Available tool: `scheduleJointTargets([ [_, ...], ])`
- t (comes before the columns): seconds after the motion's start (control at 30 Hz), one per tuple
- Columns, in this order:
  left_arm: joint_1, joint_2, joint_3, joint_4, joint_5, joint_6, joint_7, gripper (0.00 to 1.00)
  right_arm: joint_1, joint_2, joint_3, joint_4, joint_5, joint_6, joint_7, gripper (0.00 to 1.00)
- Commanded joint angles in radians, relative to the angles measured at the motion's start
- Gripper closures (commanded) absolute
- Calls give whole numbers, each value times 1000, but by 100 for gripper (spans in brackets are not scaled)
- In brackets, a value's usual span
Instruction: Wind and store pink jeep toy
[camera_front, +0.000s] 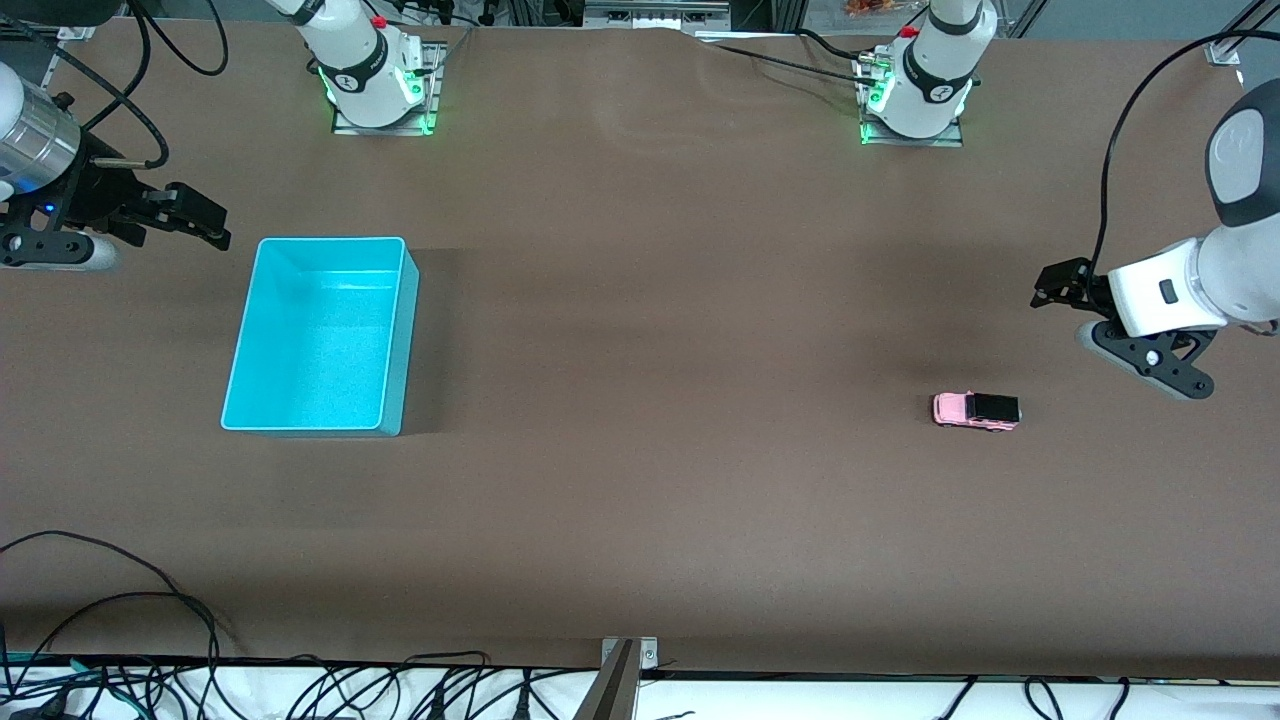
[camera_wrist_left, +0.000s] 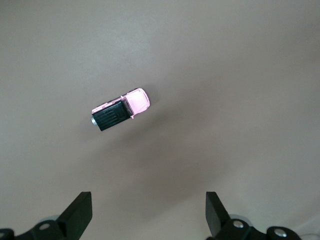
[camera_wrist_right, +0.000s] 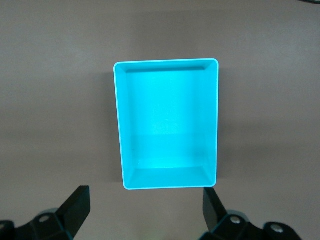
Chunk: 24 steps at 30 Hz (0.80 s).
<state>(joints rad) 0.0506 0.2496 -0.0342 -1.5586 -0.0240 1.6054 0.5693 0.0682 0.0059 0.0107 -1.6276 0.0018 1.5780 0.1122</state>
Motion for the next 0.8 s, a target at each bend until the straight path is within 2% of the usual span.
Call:
scheduleJointTargets([
  [0.0, 15, 31, -1, 14, -4, 21, 167, 0, -4, 6, 3, 22, -9, -10, -5, 0],
  [0.33, 61, 146, -1, 5, -4, 99, 564, 0, -7, 8, 2, 22, -8, -9, -3, 0],
  [0.5, 72, 197, -1, -8, -1, 201, 739, 0, -7, 12, 2, 22, -8, -10, -3, 0],
  [0.77, 72, 267, -1, -14, -1, 297, 935, 0, -7, 12, 2, 22, -8, -10, -3, 0],
])
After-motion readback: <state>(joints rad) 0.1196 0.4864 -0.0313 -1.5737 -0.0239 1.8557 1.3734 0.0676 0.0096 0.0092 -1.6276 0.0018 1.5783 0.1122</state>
